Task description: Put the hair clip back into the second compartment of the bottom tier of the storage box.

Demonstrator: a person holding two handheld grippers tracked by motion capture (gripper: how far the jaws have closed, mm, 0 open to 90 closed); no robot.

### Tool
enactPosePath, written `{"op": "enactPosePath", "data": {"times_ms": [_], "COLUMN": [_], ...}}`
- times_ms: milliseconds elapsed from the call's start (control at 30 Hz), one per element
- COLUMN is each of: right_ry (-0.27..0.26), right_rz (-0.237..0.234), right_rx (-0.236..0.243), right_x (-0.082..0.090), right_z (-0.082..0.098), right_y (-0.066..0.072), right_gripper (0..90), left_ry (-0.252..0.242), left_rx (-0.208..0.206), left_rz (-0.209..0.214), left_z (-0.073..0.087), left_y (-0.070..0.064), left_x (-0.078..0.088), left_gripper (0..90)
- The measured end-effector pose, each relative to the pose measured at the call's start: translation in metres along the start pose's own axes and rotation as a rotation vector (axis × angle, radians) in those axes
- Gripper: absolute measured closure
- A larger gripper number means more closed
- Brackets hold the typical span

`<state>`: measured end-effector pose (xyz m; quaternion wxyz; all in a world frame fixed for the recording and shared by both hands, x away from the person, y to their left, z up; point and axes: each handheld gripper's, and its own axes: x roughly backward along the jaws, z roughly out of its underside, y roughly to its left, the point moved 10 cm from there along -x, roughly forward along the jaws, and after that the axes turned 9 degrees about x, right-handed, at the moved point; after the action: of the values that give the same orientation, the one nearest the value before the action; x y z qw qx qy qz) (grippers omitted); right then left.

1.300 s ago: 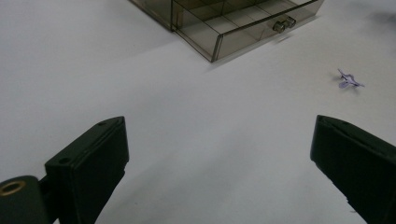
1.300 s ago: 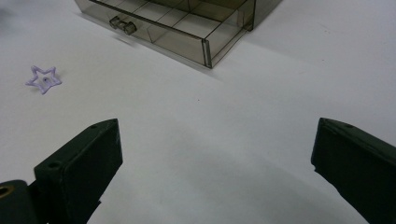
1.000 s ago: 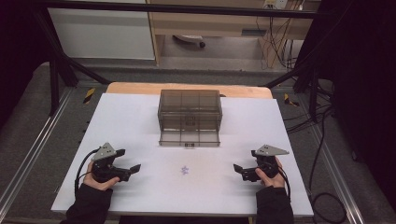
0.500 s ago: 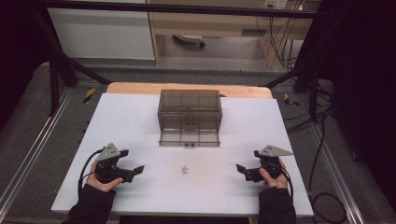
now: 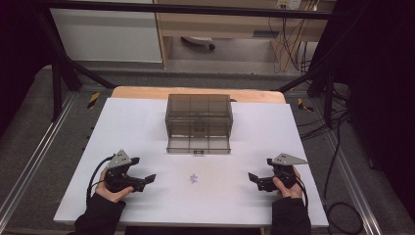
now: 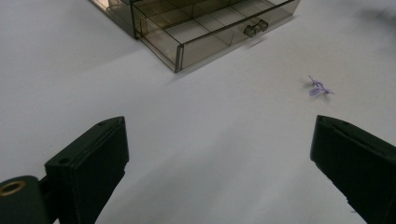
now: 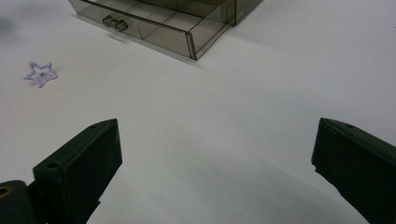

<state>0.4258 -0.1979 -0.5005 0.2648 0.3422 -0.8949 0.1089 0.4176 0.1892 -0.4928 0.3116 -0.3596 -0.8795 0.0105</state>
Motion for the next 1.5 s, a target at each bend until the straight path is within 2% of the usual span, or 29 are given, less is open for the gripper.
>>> {"op": "enactPosePath", "data": {"times_ms": [433, 833, 1133, 1333, 1467, 1500], "right_ry": [0.002, 0.002, 0.002, 0.002, 0.001, 0.001], "right_rz": [-0.002, -0.001, 0.002, 0.003, 0.003, 0.003], "right_rx": [-0.004, -0.005, -0.005, -0.005, -0.004, -0.004], "right_x": [-0.001, -0.001, 0.000, 0.000, 0.000, 0.000], "right_z": [0.001, 0.001, 0.001, 0.001, 0.001, 0.001], "right_y": [0.000, 0.000, 0.000, 0.000, 0.000, 0.000], "right_gripper": [2.2, 2.2, 2.2, 2.2, 2.2, 2.2], "left_ry": [0.019, 0.013, 0.028, 0.033, 0.032, 0.021], "left_rx": [-0.009, -0.013, -0.032, -0.031, -0.023, -0.032], "left_rz": [0.012, 0.034, 0.050, 0.052, 0.057, 0.070], "left_z": [-0.005, -0.019, -0.028, -0.034, -0.037, -0.039], "left_y": [-0.015, -0.030, -0.043, -0.050, -0.055, -0.056], "left_x": [-0.010, -0.017, -0.030, -0.037, -0.042, -0.045], "left_gripper": [3.7, 3.7, 3.7, 3.7, 3.7, 3.7]}}
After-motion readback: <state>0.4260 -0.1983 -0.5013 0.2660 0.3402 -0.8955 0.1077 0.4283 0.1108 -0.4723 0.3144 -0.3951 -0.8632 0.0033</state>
